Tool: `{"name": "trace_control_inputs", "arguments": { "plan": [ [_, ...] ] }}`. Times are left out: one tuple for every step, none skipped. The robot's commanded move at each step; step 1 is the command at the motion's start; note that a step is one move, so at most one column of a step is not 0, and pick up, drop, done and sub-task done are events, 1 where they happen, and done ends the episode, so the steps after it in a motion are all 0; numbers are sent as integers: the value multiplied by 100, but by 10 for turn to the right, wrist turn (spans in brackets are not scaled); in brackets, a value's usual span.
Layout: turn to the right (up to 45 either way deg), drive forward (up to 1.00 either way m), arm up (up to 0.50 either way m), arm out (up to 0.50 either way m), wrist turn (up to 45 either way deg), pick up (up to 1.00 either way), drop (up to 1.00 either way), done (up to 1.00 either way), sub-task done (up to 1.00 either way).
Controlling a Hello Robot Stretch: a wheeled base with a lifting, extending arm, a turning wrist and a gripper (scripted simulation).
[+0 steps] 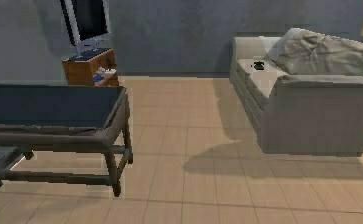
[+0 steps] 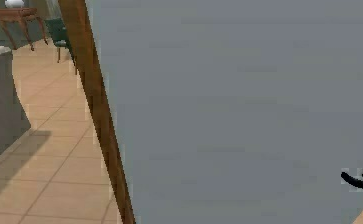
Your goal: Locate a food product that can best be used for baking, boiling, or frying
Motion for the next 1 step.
{"name": "trace_control_inputs", "arguments": {
  "plan": [
    [60, 0, 0, 0, 0, 0, 0, 0, 0]
  ]
}}
